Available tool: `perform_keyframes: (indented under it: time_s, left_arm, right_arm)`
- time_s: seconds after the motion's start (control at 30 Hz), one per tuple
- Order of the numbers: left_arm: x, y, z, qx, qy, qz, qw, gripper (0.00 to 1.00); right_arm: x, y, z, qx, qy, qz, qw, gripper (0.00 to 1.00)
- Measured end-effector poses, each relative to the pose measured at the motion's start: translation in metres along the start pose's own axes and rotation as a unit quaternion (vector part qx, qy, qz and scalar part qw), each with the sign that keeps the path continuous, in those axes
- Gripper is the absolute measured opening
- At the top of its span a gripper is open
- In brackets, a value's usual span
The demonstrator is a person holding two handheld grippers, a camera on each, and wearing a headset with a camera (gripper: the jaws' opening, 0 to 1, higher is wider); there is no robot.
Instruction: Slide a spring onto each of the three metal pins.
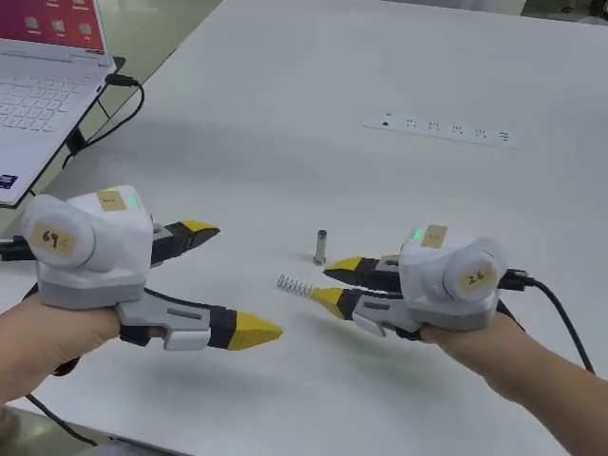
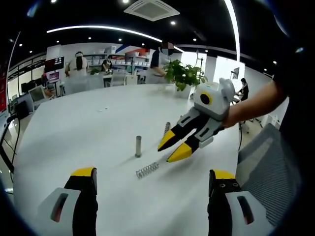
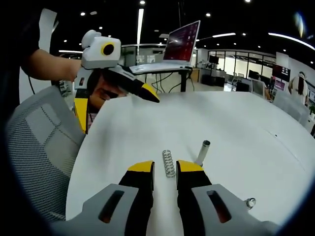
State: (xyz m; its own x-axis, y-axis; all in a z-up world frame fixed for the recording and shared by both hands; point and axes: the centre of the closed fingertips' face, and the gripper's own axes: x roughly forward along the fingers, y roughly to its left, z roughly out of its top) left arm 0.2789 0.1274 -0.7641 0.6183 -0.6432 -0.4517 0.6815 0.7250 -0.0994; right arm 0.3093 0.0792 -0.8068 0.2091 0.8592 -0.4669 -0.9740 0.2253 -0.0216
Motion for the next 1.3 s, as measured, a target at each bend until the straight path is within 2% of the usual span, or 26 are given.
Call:
perform_keyframes:
  time_s: [0.23, 0.4, 0.73, 0.83, 1.07, 1.3]
  left_arm:
    - [-0.002, 0.0, -0.002, 0.0, 0.005, 0.002, 1.0, 0.91]
    - [-0.003, -0.001, -0.001, 0.0, 0.005, 0.003, 1.0, 0.91]
    - [-0.003, -0.002, -0.003, 0.002, 0.011, 0.0, 0.9999, 0.91]
    - [-0.003, -0.004, -0.005, 0.003, 0.013, -0.002, 0.9999, 0.91]
    - [-0.004, -0.004, -0.006, 0.002, 0.016, -0.003, 0.9999, 0.91]
    - [0.001, -0.008, -0.002, 0.004, 0.011, -0.009, 0.9999, 0.9]
  right_arm:
    - [0.015, -0.003, -0.003, -0.003, 0.008, 0.005, 0.9999, 0.15]
    - [0.027, -0.002, -0.012, -0.005, 0.025, 0.013, 0.9996, 0.16]
    - [0.037, -0.004, -0.027, -0.006, 0.046, 0.013, 0.9988, 0.14]
    - [0.038, -0.003, -0.03, -0.021, 0.055, 0.014, 0.9982, 0.1]
    - [0.036, 0.0, -0.027, -0.024, 0.053, 0.02, 0.9981, 0.08]
    - [0.016, -0.004, -0.017, -0.03, 0.04, 0.02, 0.9985, 0.08]
